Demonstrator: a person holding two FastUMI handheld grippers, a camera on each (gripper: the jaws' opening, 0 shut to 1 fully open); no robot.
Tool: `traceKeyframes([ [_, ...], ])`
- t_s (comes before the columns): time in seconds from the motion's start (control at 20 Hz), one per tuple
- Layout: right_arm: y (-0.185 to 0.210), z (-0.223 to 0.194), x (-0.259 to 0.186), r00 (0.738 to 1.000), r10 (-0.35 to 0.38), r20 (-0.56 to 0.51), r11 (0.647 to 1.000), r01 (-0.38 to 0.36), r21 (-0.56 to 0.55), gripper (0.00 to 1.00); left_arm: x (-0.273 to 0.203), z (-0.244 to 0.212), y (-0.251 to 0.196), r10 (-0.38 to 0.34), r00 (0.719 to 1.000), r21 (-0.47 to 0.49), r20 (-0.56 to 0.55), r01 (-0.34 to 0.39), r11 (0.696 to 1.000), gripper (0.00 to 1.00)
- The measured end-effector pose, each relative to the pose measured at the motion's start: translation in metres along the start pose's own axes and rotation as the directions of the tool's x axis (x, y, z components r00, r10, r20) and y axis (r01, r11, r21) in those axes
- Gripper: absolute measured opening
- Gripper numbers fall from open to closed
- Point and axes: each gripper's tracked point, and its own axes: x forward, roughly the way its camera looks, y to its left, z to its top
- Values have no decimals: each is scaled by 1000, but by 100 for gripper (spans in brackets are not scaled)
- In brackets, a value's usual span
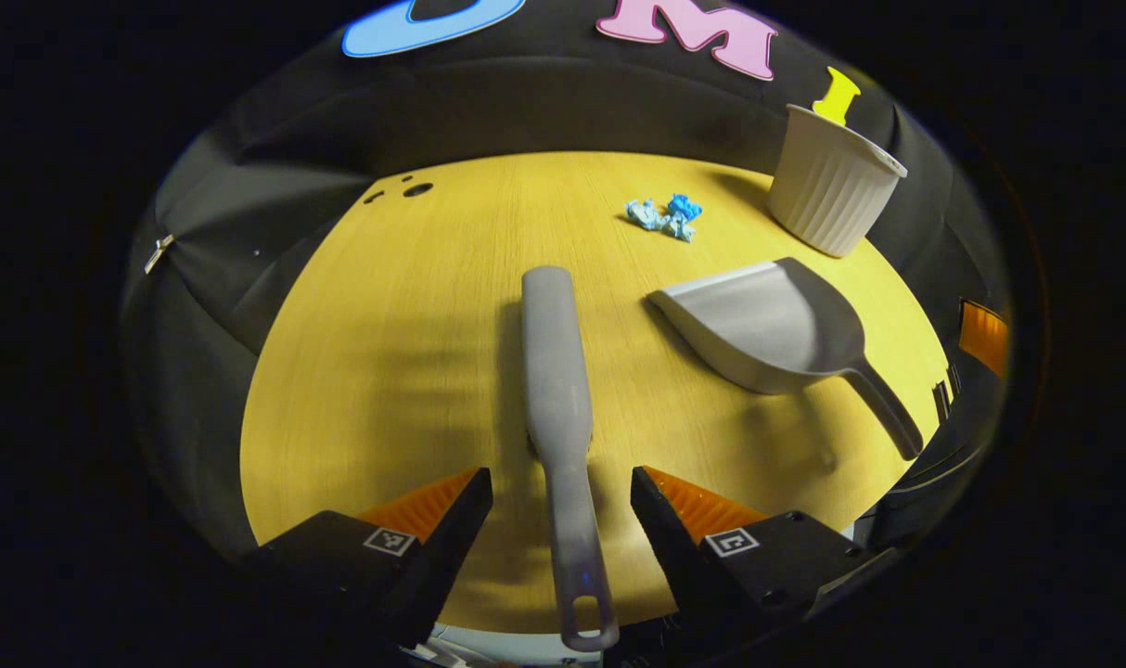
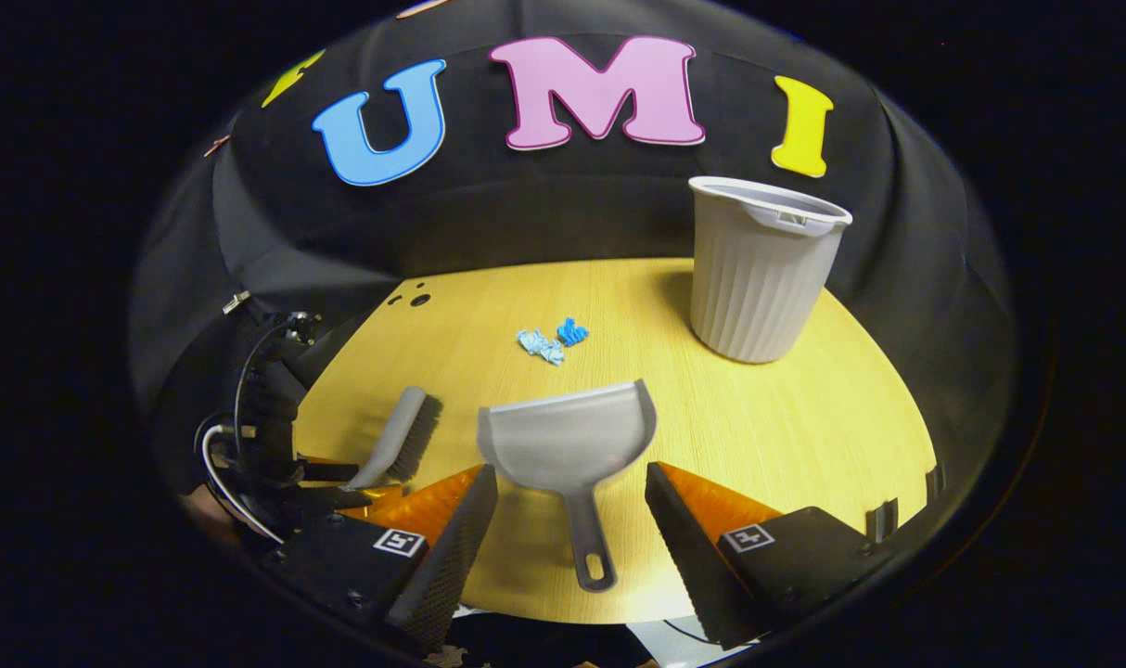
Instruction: Pick up the small broom and dustpan from the desktop, sweep the trash into the dustpan with the broom, and then empty the trash into the garbage bin.
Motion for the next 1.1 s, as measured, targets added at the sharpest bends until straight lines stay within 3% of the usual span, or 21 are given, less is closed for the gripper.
traceKeyframes([
  [0.15,-4,-16,4,999,-5,-41,999,6,36,100,14,-6,2,-4,999,-1,-49,4,1000,95],
  [0.3,-9,-27,6,998,-12,-69,997,17,69,100,22,-8,-1,-9,996,-10,-84,8,1000,86],
  [0.45,-15,-33,6,996,-18,-85,996,25,85,100,32,-4,-5,-13,998,66,-62,17,998,80],
  [0.55,-17,-38,6,995,-24,-99,995,34,94,99,34,0,-10,-21,998,79,-52,25,997,71],
  [0.6,-18,-40,6,994,-27,-108,994,38,99,99,34,3,-12,-22,999,88,-39,25,996,57],
  [0.65,-17,-41,6,993,-26,-115,994,38,105,99,38,1,-11,-17,999,87,-37,20,996,53],
  [0.7,-16,-42,7,992,-23,-123,994,36,107,99,38,5,-12,-19,999,80,-30,21,997,41],
  [0.8,-14,-47,7,989,-15,-145,995,29,99,99,38,6,-12,-29,1000,81,-9,30,996,33],
  [1.0,-3,-58,12,980,4,-198,996,14,87,99,34,8,-9,-59,997,114,41,54,992,33],
  [1.1,-2,-61,14,976,-1,-217,998,16,68,99,26,11,-9,-91,993,80,68,86,993,28],
])
